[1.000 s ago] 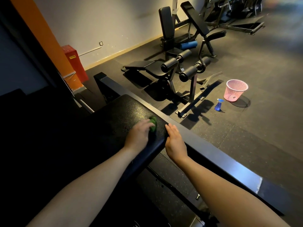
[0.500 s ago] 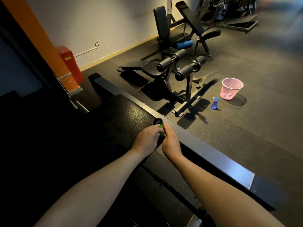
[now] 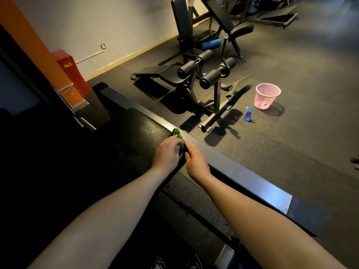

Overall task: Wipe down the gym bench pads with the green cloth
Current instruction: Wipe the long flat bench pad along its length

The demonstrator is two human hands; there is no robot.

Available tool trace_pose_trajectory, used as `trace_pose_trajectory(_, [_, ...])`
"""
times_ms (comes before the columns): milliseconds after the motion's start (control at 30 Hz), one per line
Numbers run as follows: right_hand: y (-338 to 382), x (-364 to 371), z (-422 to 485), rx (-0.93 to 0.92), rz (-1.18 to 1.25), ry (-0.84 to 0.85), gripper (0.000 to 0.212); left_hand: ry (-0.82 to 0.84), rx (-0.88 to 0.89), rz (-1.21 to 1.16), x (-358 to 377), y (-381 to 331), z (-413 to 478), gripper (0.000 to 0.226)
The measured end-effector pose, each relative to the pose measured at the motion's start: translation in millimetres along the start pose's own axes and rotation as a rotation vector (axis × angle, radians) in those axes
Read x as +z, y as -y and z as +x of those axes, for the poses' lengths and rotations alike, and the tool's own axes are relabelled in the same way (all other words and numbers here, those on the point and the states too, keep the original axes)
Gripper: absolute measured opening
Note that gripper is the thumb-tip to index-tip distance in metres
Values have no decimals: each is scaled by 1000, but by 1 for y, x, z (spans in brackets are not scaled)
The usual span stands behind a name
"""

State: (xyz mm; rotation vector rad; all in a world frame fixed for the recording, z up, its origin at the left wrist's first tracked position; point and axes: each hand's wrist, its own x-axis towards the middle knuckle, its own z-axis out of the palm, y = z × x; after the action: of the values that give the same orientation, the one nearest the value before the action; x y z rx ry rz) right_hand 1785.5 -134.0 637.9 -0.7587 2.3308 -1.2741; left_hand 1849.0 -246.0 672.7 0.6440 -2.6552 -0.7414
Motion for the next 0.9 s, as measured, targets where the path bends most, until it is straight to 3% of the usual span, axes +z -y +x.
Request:
trace_pose_trajectory(200, [-3, 2, -12, 47, 117, -63, 48, 41, 124, 15, 1, -4, -37, 25])
trace_pose_trajectory(333, [-10, 1, -36, 106, 288, -165, 33, 126, 219, -30, 4, -8, -62, 24])
trace_pose_trajectory(433, [-12, 6, -53, 199, 503, -234, 25, 197, 184, -166, 5, -13, -71, 28])
trace_pose_trajectory(633, [31, 15, -64, 205, 833, -214, 28, 104, 62, -340, -17, -14, -72, 31])
trace_pose_trajectory(800, [54, 27, -55, 158, 625, -293, 14, 145, 18, -228, -36, 11, -68, 40])
trace_pose_trajectory(900, [54, 20, -42, 211, 557, -484, 11, 227, -66, -69, -43, 27, -65, 63])
